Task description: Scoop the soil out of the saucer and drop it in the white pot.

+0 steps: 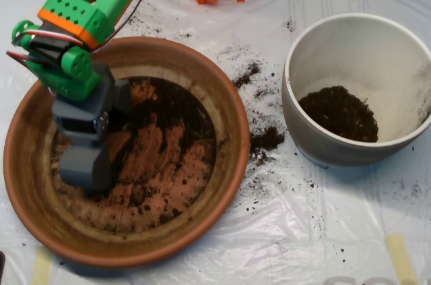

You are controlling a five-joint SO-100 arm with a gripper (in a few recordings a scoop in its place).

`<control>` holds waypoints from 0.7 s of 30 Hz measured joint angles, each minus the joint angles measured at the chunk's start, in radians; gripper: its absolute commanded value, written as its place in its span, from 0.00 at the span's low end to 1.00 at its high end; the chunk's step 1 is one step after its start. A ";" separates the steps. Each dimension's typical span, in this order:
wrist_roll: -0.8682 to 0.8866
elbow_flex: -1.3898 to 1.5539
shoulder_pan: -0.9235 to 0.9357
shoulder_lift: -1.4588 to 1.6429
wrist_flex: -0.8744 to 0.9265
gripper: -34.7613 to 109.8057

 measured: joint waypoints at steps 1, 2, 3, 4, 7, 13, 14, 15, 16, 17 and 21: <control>0.000 0.000 0.000 0.000 0.000 0.49; 0.000 0.000 0.000 0.000 0.000 0.49; 0.000 0.000 0.000 0.000 0.000 0.49; 0.000 0.000 0.000 0.000 0.000 0.49; 0.000 0.028 0.000 0.017 -0.012 0.49; -0.005 0.160 -0.009 0.097 -0.097 0.49; -0.005 0.183 -0.011 0.114 -0.101 0.49; -0.005 0.215 -0.014 0.130 -0.114 0.48; -0.005 0.250 -0.017 0.152 -0.127 0.47; -0.005 0.285 -0.021 0.176 -0.141 0.47; -0.005 0.417 -0.049 0.264 -0.192 0.46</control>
